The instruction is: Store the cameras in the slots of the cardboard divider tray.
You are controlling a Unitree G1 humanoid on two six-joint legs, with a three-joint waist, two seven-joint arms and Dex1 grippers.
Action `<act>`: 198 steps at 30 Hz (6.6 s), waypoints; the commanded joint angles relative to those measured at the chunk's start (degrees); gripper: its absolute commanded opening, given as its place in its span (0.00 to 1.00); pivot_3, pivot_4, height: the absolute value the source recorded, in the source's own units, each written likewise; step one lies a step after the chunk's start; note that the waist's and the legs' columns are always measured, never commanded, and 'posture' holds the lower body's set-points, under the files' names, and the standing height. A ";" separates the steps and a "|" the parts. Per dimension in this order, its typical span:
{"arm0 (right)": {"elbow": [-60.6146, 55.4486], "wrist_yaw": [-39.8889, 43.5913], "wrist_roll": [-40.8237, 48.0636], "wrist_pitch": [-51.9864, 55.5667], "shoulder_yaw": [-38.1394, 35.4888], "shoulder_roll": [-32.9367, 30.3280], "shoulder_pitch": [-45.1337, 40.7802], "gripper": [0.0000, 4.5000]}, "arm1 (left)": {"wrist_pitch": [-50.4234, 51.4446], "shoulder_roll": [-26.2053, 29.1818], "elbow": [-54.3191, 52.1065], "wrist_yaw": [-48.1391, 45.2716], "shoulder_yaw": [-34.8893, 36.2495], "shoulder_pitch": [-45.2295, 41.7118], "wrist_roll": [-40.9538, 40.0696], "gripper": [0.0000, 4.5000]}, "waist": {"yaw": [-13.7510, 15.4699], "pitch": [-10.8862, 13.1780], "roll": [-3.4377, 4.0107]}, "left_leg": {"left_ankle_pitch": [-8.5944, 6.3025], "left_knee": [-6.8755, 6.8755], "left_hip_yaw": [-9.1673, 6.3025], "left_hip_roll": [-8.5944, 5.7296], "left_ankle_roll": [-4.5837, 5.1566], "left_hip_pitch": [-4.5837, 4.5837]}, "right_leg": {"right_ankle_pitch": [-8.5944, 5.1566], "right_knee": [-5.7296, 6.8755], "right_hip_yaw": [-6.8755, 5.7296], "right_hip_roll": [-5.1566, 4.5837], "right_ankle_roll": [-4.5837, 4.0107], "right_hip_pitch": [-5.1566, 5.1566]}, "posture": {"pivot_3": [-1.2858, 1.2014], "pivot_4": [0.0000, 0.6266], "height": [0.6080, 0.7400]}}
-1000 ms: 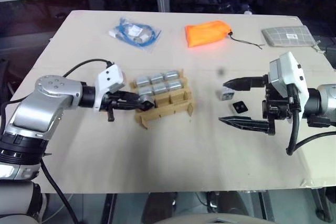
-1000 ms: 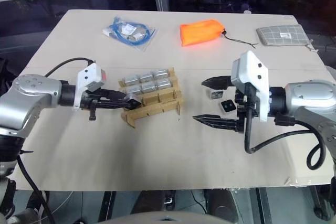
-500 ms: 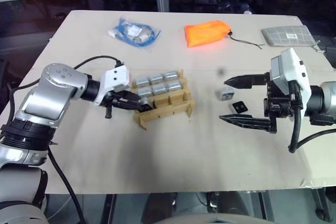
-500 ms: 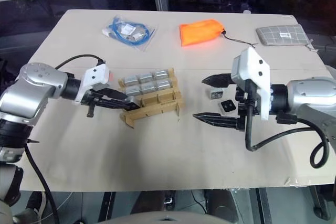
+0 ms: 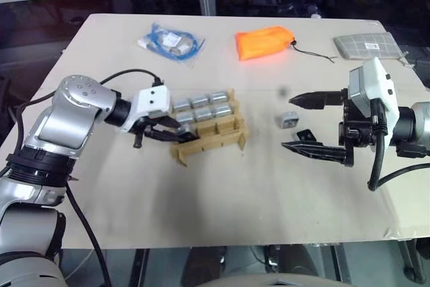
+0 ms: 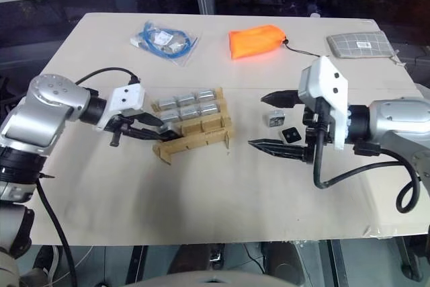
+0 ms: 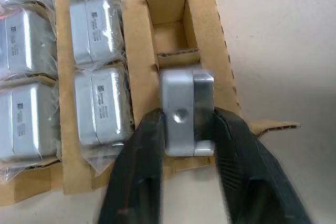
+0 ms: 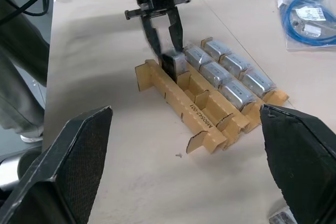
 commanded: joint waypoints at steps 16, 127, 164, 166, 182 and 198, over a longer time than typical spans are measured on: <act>1.45 -0.74 -11.79 -5.19 0.18 -0.55 7.41 1.00 | 6.01 -5.14 -2.88 0.48 22.48 0.44 -21.90 0.97 | 0.41 0.00 0.00 | 0.05 0.70 -0.47 0.10 -0.08 -0.62 | 0.01 0.12 -0.45 -0.01 0.01 -0.12 | 0.52 0.24 1.00; -1.54 17.65 -18.13 4.43 2.25 -2.76 -0.30 0.99 | 13.72 -1.08 -11.82 15.78 3.10 -5.48 -21.63 0.16 | 0.53 0.02 0.10 | 0.07 0.64 -0.45 -0.06 -0.12 -0.40 | 0.00 0.15 -0.45 0.02 0.01 0.03 | 0.52 0.24 1.00; -0.03 0.02 -1.63 10.06 0.74 1.61 -10.78 0.99 | 2.21 -10.23 1.77 2.75 -6.77 -10.15 3.58 0.16 | 0.38 0.01 0.10 | -0.05 0.78 -0.49 -0.04 0.09 -0.61 | 0.00 0.21 -0.41 0.00 0.05 -0.11 | 0.52 0.24 1.00; -0.09 -0.24 -1.93 9.82 0.92 1.61 -10.61 0.99 | 2.03 -10.23 2.05 2.49 -7.14 -10.29 4.16 0.16 | 0.38 0.01 0.10 | -0.05 0.78 -0.49 -0.03 0.09 -0.61 | 0.00 0.22 -0.41 0.00 0.05 -0.11 | 0.52 0.24 1.00; -0.63 -1.21 -2.36 8.79 1.44 1.44 -9.61 1.00 | 3.24 -13.72 4.18 5.82 -3.16 -12.56 4.48 1.00 | 0.57 0.00 0.10 | -0.06 0.91 -0.55 -0.03 0.14 -0.61 | 0.01 0.30 -0.47 -0.01 0.06 -0.05 | 0.52 0.24 1.00; 20.13 -7.52 -36.64 -17.26 13.99 10.43 4.83 1.00 | 15.59 -11.72 -15.30 4.95 30.57 3.45 -32.58 1.00 | -0.36 0.00 0.07 | 0.04 0.87 -0.48 -0.01 -0.05 -0.61 | 0.00 0.26 -0.41 -0.03 0.09 -0.10 | 0.52 0.24 1.00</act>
